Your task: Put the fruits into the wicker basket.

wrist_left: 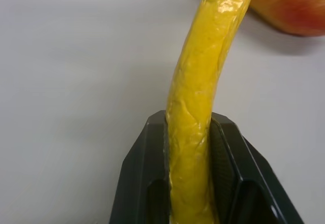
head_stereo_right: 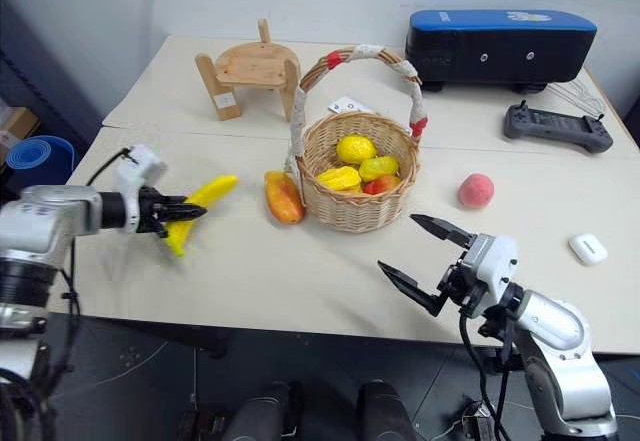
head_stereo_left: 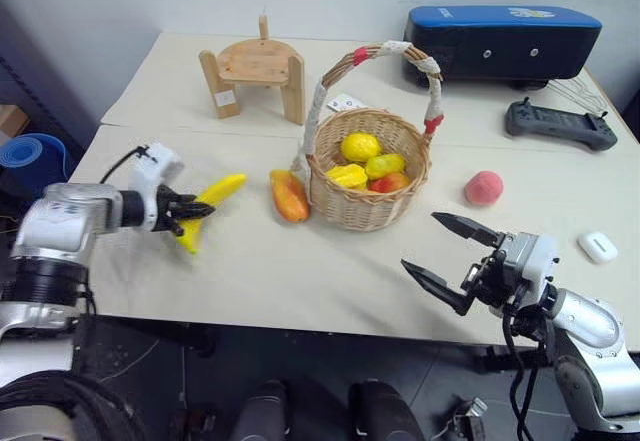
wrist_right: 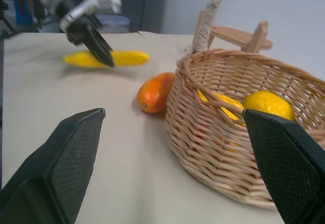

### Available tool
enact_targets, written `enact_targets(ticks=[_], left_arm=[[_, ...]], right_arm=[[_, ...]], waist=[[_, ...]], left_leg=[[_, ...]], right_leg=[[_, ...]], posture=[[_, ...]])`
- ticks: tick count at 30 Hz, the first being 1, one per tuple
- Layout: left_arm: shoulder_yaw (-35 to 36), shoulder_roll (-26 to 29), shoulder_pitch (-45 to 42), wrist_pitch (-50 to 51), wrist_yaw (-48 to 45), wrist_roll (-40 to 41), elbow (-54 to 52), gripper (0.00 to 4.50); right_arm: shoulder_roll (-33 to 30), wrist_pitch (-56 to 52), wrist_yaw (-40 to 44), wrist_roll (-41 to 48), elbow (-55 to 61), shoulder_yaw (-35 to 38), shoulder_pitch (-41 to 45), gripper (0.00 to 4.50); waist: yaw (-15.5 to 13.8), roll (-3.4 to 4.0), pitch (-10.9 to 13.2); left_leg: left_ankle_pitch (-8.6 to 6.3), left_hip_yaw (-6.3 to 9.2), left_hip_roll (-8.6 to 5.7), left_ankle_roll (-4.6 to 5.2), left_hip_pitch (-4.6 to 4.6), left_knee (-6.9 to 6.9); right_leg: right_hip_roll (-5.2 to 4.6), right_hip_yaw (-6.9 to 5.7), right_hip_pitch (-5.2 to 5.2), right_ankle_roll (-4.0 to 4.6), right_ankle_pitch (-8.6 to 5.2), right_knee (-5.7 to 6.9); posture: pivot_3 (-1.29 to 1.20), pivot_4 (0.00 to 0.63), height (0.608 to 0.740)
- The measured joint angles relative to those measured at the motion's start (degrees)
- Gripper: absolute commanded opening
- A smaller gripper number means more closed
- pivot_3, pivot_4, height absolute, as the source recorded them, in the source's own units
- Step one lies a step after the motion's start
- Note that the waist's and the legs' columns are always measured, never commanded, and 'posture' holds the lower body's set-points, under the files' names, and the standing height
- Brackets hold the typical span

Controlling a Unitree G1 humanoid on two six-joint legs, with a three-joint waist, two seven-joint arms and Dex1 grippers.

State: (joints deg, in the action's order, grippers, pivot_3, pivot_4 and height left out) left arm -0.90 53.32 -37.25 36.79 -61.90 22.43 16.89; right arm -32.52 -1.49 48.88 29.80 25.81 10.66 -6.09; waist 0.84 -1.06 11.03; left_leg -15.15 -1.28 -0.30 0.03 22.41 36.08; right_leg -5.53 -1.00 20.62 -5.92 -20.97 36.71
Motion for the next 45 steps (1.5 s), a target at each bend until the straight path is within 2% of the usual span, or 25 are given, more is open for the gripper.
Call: enact_targets(ticks=[3, 4, 6, 8, 11, 12, 15, 18, 22, 25, 31, 36, 38, 41, 44, 45], left_arm=[[3.7, 1.6, 0.5, -0.9, -7.4, 5.1, -5.4, 0.69], [4.7, 1.7, 0.4, 0.1, -9.2, 7.2, -10.1, 0.69], [4.3, 1.0, -0.1, 1.5, -9.8, 8.6, -14.5, 0.69], [2.6, -4.5, -3.2, 6.6, -6.8, 11.1, -19.2, 0.69], [-0.3, -17.5, -11.3, 14.1, 3.4, 13.3, -21.3, 0.69], [-1.4, -20.2, -13.2, 14.5, 5.9, 12.9, -21.4, 0.69], [-7.9, -27.1, -19.5, 11.1, 15.1, 4.8, -19.9, 0.69], [-16.2, -29.2, -22.4, 0.4, 19.1, -6.7, -15.6, 0.69], [-20.8, -34.9, -26.2, -7.4, 23.8, -15.7, -4.8, 0.69], [-21.5, -36.5, -30.3, -10.7, 25.9, -20.0, 4.4, 1.68], [-19.2, -37.7, -32.1, -13.8, 23.3, -20.2, 7.9, 3.49], [-13.1, -36.8, -28.4, -13.7, 16.0, -13.6, 0.7, 3.49], [-10.1, -34.0, -24.7, -13.8, 10.7, -9.3, -4.1, 3.49], [-4.2, -25.5, -14.2, -14.2, -0.9, -0.8, -11.3, 3.49], [2.2, -18.8, -5.6, -14.4, -5.7, 3.1, -11.5, 3.49], [4.2, -16.1, -2.8, -15.0, -6.4, 3.1, -10.9, 3.66]], right_arm=[[-0.1, -0.2, -0.4, 0.2, 1.0, 1.4, -1.7, 4.50], [-0.2, -0.2, -0.6, 0.5, 1.2, 2.3, -2.7, 4.50], [-0.2, -0.3, -0.8, 0.6, 1.3, 3.3, -3.2, 4.50], [-0.5, -0.3, -1.1, 0.7, 1.3, 4.7, -4.3, 4.50], [-0.6, -0.4, -1.8, 1.1, 1.3, 6.6, -4.8, 4.50], [-0.6, -0.6, -1.9, 1.2, 1.3, 7.0, -4.7, 4.50], [-0.6, -1.0, -2.6, 1.3, 1.7, 8.4, -6.1, 4.50], [0.6, -1.6, -4.6, 2.4, 2.7, 8.8, -6.8, 4.50], [1.5, -4.7, -8.4, 5.6, 8.0, 9.7, -7.3, 4.50], [1.8, -5.3, -9.8, 6.0, 9.1, 10.0, -8.7, 4.50], [2.9, -5.2, -11.2, 5.6, 9.1, 10.0, -9.3, 4.50], [3.2, -5.0, -11.4, 5.3, 9.1, 9.7, -9.1, 4.50], [3.2, -4.8, -11.2, 5.2, 8.8, 9.4, -8.1, 4.50], [2.8, -4.8, -9.6, 5.2, 7.6, 8.7, -6.1, 4.50], [2.0, -4.7, -7.5, 5.2, 5.7, 7.7, -4.4, 4.50], [1.8, -4.6, -6.8, 5.2, 5.2, 7.4, -3.5, 4.50]], waist=[[-0.6, -0.01, 0.0], [-0.9, -0.01, 0.0], [-1.0, 0.00, 0.0], [-1.7, -0.01, 0.0], [-2.3, -0.05, 0.0], [-2.2, -0.05, 0.0], [-1.9, -0.05, 0.0], [-1.4, -0.05, 0.0], [-1.5, -0.08, 0.0], [-1.6, -0.11, 0.1], [-1.7, -0.11, 0.1], [-1.5, -0.10, 0.1], [-0.9, -0.09, 0.1], [0.6, -0.02, 0.0], [0.8, -0.05, 0.0], [0.8, -0.05, 0.0]], left_leg=[[-0.05, 0.05, 0.01, 0.08, 0.02, 0.02], [-0.13, 0.10, 0.01, 0.21, 0.00, 0.04], [-0.19, 0.09, -0.03, 0.35, 0.00, 0.04], [-0.25, 0.13, -0.04, 0.51, 0.03, 0.14], [-0.22, 0.17, -0.04, 0.58, 0.17, 0.39], [-0.21, 0.16, -0.05, 0.58, 0.19, 0.41], [-0.07, -0.01, -0.08, 0.34, 0.16, 0.42], [-0.01, -0.32, -0.03, 0.25, -0.07, 0.22], [0.01, -0.35, -0.02, 0.26, -0.05, 0.27], [0.00, -0.36, -0.03, 0.29, -0.04, 0.25], [-0.02, -0.39, -0.02, 0.31, 0.05, 0.19], [-0.01, -0.49, -0.01, 0.29, 0.01, 0.20], [0.01, -0.54, 0.00, 0.27, -0.08, 0.21], [0.04, -0.71, 0.06, 0.20, -0.33, 0.11], [0.06, -0.55, 0.11, 0.18, -0.28, 0.15], [0.05, -0.56, 0.10, 0.20, -0.29, 0.15]], right_leg=[[-0.08, -0.02, -0.06, 0.04, 0.02, -0.15], [-0.13, -0.04, -0.17, 0.03, 0.03, -0.22], [-0.18, -0.03, -0.21, 0.01, 0.04, -0.25], [-0.18, -0.07, -0.25, -0.02, 0.06, -0.24], [-0.04, -0.10, -0.23, -0.12, 0.14, -0.15], [-0.01, -0.10, -0.22, -0.16, 0.16, -0.16], [0.09, -0.01, -0.19, -0.21, 0.19, -0.17], [0.19, -0.03, -0.16, -0.22, 0.19, -0.17], [0.17, 0.02, -0.12, -0.23, 0.19, -0.12], [0.15, 0.07, -0.11, -0.26, 0.21, -0.14], [0.14, 0.08, 0.00, -0.26, 0.20, -0.21], [0.14, 0.08, 0.02, -0.26, 0.20, -0.17], [0.14, 0.11, -0.01, -0.26, 0.20, -0.08], [0.17, 0.31, -0.04, -0.22, 0.18, 0.11], [0.16, 0.48, -0.02, -0.14, 0.14, 0.17], [0.14, 0.52, -0.02, -0.14, 0.14, 0.18]], posture=[[0.00, 0.150, 0.740], [0.00, 0.150, 0.740], [0.00, 0.150, 0.740], [0.00, 0.150, 0.740], [0.00, 0.150, 0.740], [0.00, 0.150, 0.740], [0.00, 0.150, 0.740], [0.00, 0.150, 0.740], [0.00, 0.150, 0.740], [0.00, 0.150, 0.740], [0.00, 0.150, 0.740], [0.00, 0.150, 0.740], [0.00, 0.150, 0.740], [0.00, 0.150, 0.740], [0.00, 0.150, 0.740], [0.00, 0.150, 0.740]])
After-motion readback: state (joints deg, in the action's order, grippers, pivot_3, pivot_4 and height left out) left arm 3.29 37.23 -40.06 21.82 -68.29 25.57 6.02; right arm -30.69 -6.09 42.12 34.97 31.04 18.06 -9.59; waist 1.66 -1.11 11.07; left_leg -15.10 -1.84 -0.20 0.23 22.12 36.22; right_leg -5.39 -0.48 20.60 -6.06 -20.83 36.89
